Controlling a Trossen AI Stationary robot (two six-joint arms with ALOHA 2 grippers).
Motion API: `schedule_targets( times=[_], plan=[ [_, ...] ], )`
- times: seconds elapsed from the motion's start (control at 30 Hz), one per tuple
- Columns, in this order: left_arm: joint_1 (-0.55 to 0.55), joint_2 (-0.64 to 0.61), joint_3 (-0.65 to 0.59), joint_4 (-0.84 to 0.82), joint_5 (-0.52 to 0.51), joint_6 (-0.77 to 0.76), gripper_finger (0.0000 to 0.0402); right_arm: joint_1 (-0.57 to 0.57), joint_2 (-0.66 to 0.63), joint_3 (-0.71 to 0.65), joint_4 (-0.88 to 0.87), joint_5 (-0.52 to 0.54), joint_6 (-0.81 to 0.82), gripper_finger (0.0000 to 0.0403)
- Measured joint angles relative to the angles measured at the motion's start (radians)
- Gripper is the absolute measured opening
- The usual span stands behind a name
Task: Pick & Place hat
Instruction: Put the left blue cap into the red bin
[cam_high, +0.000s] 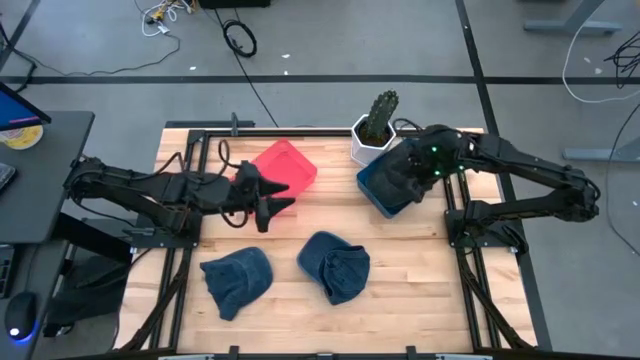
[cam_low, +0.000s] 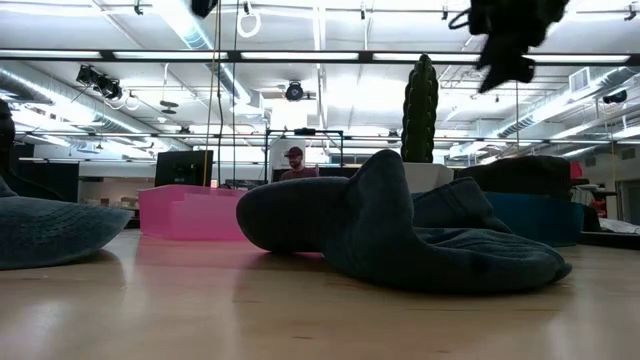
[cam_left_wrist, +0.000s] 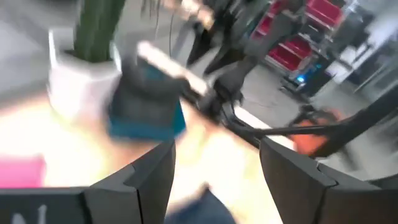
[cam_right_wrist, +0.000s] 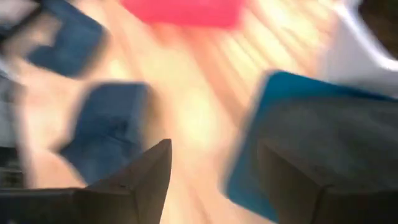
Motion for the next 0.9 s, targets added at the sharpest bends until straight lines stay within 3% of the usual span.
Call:
schedule_targets(
  times=[0.1, 0.2, 0.33, 0.47, 0.67, 0.9],
  plan=[
    [0.007, 0.000, 0.000, -0.140, 0.035, -0.266, 0.0236, 0.008, 0.002, -0.024, 0.136, -0.118, 0.050, 0.0244],
    [0.006, 0.000, 0.000, -0.331, 0.074, -0.534, 0.0236, 0.030, 0.002, -0.035, 0.242, -0.170, 0.067, 0.0245],
    [-0.013, 0.000, 0.000, -0.521, 0.261, -0.807, 0.0236, 0.067, 0.002, -0.039, 0.309, -0.194, 0.034, 0.0245],
    [-0.067, 0.000, 0.000, -0.543, 0.454, -0.933, 0.0236, 0.092, 0.002, -0.039, 0.315, -0.194, -0.023, 0.0245],
    [-0.201, 0.023, 0.000, -0.578, 0.455, -1.145, 0.0236, 0.104, 0.003, -0.039, 0.345, -0.194, -0.083, 0.0245],
    [-0.370, 0.074, 0.000, -0.687, 0.610, -1.557, 0.0236, 0.131, 0.003, -0.040, 0.453, -0.193, -0.113, 0.0245]
  ],
)
